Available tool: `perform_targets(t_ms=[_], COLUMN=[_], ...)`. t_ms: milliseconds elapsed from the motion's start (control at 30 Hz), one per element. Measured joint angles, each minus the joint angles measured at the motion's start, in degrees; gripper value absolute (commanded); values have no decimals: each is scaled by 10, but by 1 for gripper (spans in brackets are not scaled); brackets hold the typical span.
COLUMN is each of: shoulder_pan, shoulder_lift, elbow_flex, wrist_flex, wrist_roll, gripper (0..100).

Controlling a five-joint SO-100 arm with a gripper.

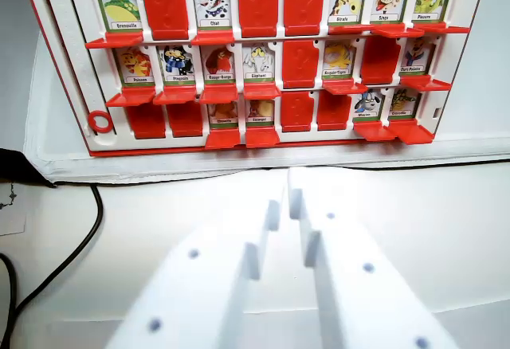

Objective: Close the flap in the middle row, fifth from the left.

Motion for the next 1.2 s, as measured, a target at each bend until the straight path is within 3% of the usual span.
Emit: perform_targets(t_ms=[233,1200], shoulder_pan=[-1,7], shoulder_lift=[31,31], elbow_flex=[0,12], wrist_flex=[-71,-66], wrist_roll=[-6,-2], gripper=[0,0])
